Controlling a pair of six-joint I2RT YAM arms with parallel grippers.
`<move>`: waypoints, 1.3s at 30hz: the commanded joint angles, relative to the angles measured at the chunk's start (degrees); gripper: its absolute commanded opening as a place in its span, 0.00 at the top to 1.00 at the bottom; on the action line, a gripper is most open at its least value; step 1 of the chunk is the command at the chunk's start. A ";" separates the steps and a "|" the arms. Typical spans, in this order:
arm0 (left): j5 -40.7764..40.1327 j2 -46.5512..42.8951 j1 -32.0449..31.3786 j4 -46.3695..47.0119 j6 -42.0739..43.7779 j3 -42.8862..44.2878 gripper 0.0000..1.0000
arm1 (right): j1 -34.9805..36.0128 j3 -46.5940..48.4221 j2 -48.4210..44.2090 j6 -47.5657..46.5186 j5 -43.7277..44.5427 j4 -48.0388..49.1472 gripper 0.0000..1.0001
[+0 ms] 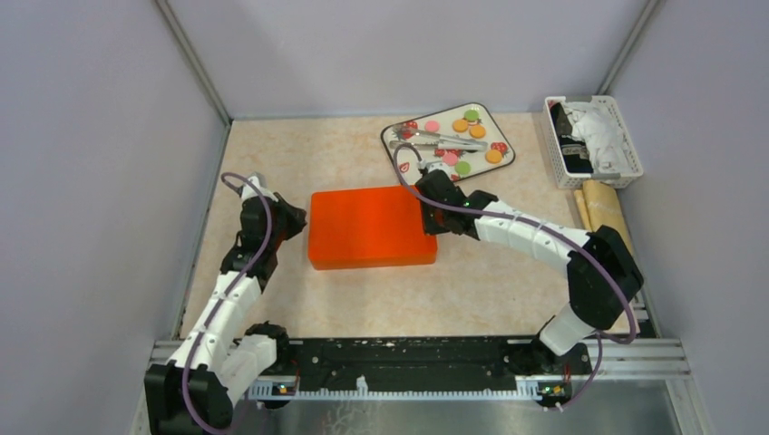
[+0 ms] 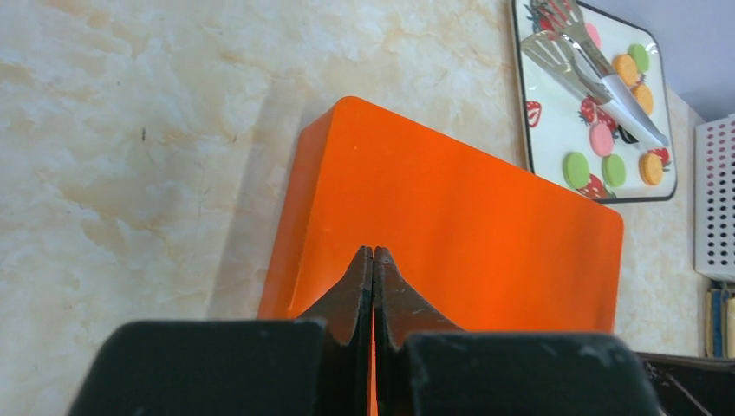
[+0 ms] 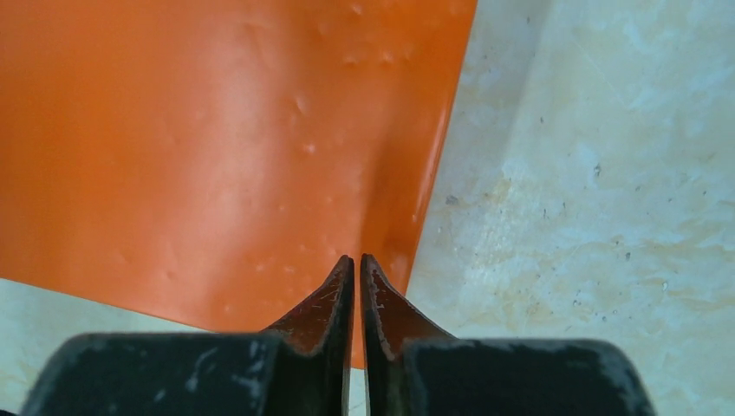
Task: Pack the cookies
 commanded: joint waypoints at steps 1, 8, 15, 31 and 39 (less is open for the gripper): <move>5.71 -2.48 -0.31 4.25 2.49 1.93 1.00 | 0.84 5.71 -5.27 -2.15 1.68 0.21 0.82; 16.99 -0.54 -0.40 -0.61 4.49 13.75 0.64 | 0.86 8.78 -6.45 -3.69 4.17 -1.01 0.22; 20.03 5.35 -0.40 -6.16 6.42 25.49 0.11 | 0.86 10.22 -7.24 -4.33 9.01 -2.00 0.18; 8.59 8.55 -1.19 -15.32 11.07 27.95 0.01 | 0.99 6.99 -12.93 -3.87 28.48 -4.03 0.01; 13.74 11.02 -1.19 -8.60 10.76 23.36 0.02 | -0.61 8.84 -9.84 -2.73 27.74 -6.68 0.01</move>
